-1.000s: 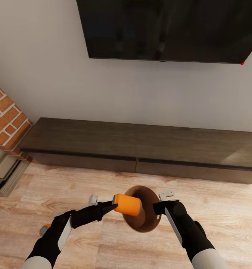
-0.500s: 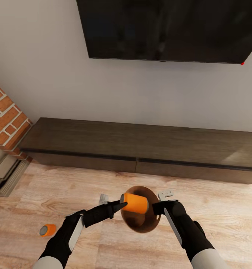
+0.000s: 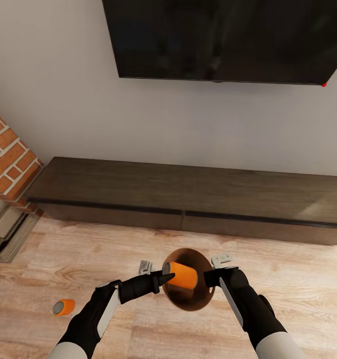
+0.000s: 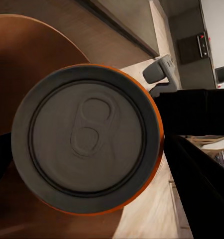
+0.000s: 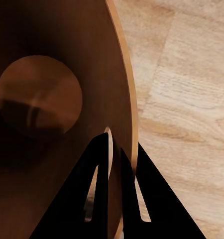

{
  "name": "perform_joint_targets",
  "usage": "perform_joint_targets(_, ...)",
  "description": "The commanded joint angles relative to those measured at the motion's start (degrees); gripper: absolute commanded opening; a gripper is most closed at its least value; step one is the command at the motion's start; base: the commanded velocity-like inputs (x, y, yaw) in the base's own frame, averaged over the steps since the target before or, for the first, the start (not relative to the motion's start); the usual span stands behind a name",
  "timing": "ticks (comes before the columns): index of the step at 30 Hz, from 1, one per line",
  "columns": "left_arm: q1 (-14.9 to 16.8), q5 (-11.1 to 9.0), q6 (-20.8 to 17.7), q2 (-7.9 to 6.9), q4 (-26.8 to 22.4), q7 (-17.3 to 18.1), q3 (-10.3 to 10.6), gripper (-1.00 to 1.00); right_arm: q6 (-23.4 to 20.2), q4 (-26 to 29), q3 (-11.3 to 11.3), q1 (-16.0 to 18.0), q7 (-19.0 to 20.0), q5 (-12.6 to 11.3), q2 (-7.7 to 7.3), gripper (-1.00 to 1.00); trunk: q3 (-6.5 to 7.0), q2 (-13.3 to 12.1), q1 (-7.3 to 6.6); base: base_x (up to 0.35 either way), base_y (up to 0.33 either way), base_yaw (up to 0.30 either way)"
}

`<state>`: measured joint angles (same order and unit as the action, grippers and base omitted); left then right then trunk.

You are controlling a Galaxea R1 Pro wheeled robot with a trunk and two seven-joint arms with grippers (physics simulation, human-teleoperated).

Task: Put the three can of soda from the living room inside the tash can in the kitchen.

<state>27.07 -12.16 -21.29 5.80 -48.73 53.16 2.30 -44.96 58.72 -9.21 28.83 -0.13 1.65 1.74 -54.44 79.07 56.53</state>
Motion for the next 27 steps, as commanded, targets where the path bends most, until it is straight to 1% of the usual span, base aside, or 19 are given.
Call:
perform_joint_targets(1,0.0,-0.02,0.0,0.0,0.01,-0.35,0.05,-1.0,0.04,-0.01,-0.02,-0.01,0.4,-1.29,0.02,-1.0,0.0,0.0,0.0,0.0,0.0,0.0)
perform_joint_targets(6,0.0,0.02,-0.04,0.0,-0.03,-1.63,0.3,-1.0,0.04,0.0,-0.02,-0.01,0.4,-1.3,0.02,-1.0,0.0,0.0,0.0,0.0,0.0,0.0)
perform_joint_targets(9,0.0,0.03,-0.06,0.0,-0.04,-1.77,0.33,-1.0,0.04,0.02,-0.02,-0.01,0.4,-1.3,0.02,-1.0,0.0,0.0,0.0,0.0,0.0,0.0)
perform_joint_targets(10,0.0,0.03,-0.06,0.0,-0.03,-1.78,0.33,1.0,0.04,0.01,-0.02,-0.01,0.4,-1.3,0.02,-1.0,0.0,0.0,0.0,0.0,0.0,0.0)
perform_joint_targets(18,0.0,0.01,-0.12,0.0,-0.04,-1.75,0.34,1.0,0.04,0.06,-0.02,-0.01,0.4,-1.3,0.02,-1.0,0.0,0.0,0.0,0.0,0.0,0.0)
perform_joint_targets(20,0.0,-0.1,-0.17,-0.12,-0.09,-0.76,0.25,1.0,0.04,0.07,-0.02,-0.01,0.4,-1.3,0.02,-1.0,0.0,0.0,0.0,0.0,0.0,0.0)
perform_joint_targets(23,0.0,-0.14,-0.26,-0.55,-0.04,4.83,0.06,1.0,0.04,0.07,-0.02,-0.01,0.4,-1.29,0.02,-1.0,0.0,0.0,0.0,0.0,0.0,0.0)
perform_joint_targets(25,0.0,-0.11,-0.31,-1.36,-0.01,9.5,0.0,1.0,0.04,0.07,-0.02,-0.01,0.4,-1.29,0.02,-1.0,0.0,0.0,0.0,0.0,0.0,0.0)
perform_joint_targets(26,0.0,-0.08,-0.33,-1.98,0.0,12.04,-0.02,1.0,0.04,0.09,-0.02,-0.01,0.4,-1.29,0.02,-1.0,0.0,0.0,0.0,0.0,0.0,0.0)
perform_joint_targets(27,0.0,-0.04,-0.4,-3.64,0.05,17.14,-0.1,1.0,0.04,0.12,-0.02,-0.01,0.4,-1.3,0.02,-1.0,0.0,0.0,0.0,0.0,0.0,0.0)
